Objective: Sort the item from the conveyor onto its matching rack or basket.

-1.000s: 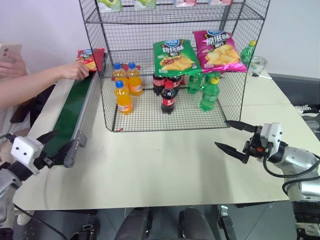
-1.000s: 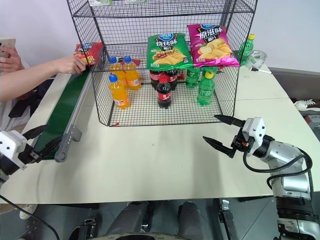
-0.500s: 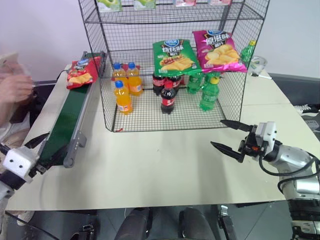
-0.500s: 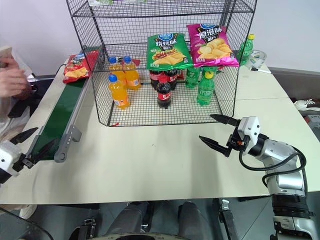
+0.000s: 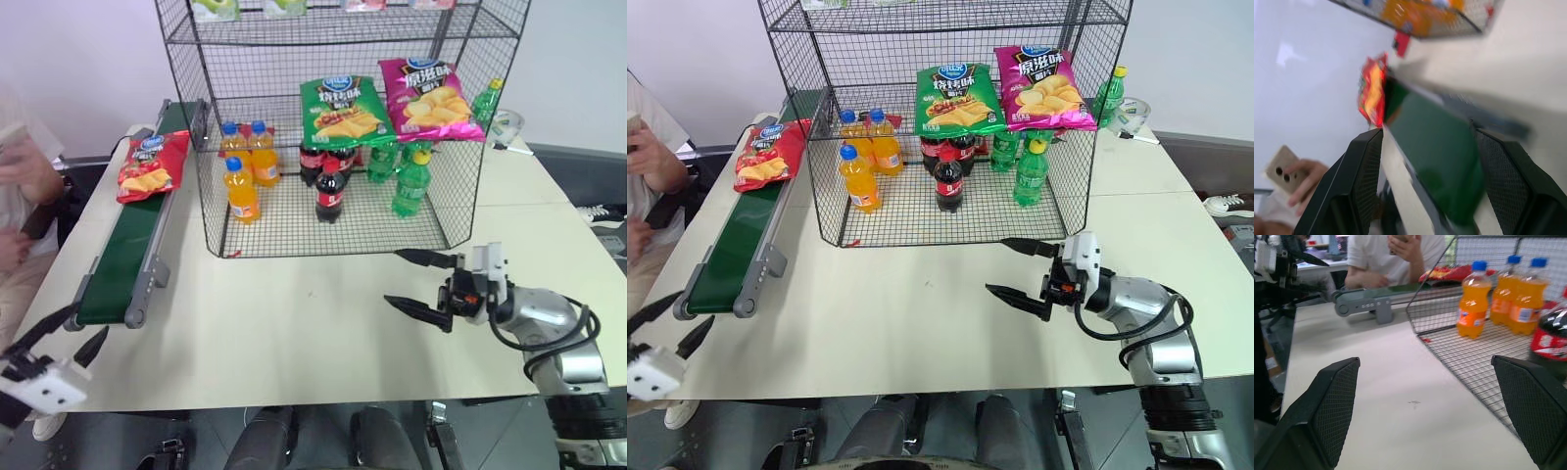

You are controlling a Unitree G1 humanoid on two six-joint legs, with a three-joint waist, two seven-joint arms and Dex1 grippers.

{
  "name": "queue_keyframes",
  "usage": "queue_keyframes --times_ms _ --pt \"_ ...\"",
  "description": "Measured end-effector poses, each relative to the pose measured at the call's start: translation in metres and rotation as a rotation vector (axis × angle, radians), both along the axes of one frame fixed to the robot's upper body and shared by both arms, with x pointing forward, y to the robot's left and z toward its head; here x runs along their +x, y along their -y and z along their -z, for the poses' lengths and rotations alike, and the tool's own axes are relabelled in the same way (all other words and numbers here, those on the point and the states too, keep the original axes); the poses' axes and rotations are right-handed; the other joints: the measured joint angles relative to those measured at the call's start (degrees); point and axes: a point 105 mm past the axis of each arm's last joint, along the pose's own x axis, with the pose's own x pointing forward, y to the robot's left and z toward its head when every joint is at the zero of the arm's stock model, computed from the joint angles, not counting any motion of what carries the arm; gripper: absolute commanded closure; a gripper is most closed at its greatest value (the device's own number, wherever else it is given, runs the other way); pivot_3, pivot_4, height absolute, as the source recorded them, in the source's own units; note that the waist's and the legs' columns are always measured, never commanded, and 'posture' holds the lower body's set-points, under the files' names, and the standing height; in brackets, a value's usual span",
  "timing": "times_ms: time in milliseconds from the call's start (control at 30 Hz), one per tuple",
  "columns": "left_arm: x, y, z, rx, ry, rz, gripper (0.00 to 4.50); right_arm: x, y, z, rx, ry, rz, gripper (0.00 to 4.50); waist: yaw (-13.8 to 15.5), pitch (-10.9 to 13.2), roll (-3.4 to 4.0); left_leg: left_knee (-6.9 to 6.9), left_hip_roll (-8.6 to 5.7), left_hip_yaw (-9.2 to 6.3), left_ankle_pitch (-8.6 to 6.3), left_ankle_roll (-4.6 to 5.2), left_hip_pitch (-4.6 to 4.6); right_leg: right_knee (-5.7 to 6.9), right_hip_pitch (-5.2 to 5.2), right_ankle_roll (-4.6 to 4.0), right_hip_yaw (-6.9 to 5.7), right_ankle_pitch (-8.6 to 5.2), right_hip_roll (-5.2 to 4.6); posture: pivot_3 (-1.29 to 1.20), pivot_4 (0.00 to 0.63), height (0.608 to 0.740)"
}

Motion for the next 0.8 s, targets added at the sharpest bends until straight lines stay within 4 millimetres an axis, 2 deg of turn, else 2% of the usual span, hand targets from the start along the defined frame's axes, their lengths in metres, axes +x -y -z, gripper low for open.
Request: queue_keyframes --times_ms 100,300,467,633,800 --pt "-0.014 -0.007 0.011 0.089 -0.016 -0.036 1.43 -0.009 -0.011 0.007 -0.032 -0.015 -0.081 0.00 0.0 0.0 -0.03 -0.01 0.00 0.00 -0.07 -0.10 -0.01 0.00 -0.01 0.03 -0.01 0.01 0.00 0.00 0.150 0.740" --pt "-0.021 -0.028 0.015 0.183 0.025 -0.127 1.43 -0.019 -0.017 0.015 -0.104 -0.017 -0.174 0.00 1.0 0.0 -0.10 0.02 0.00 -0.02 -0.10 -0.14 0.01 0.00 0.00 0.18 -0.05 0.08 0.03 0.00 0.150 0.740" --pt "-0.017 -0.027 0.020 0.219 0.043 -0.124 1.43 -0.015 -0.021 0.008 -0.095 0.022 -0.178 0.00 1.1 0.0 -0.11 0.02 0.00 -0.02 -0.10 -0.15 0.01 0.01 0.00 0.21 -0.07 0.09 0.04 0.00 0.150 0.740" --pt "-0.013 -0.024 0.025 0.246 0.056 -0.116 1.43 -0.012 -0.021 0.010 -0.089 0.023 -0.157 0.00 1.1 0.0 -0.12 0.02 0.00 -0.02 -0.10 -0.15 0.03 0.04 0.00 0.23 -0.08 0.11 0.06 0.00 0.150 0.740" --pt "0.000 -0.024 0.028 0.265 0.080 -0.121 1.43 -0.011 -0.021 0.010 -0.085 0.025 -0.147 0.00 1.2 0.0 -0.15 0.02 0.00 -0.03 -0.09 -0.15 0.05 0.11 0.00 0.25 -0.09 0.11 0.07 0.00 0.150 0.740"
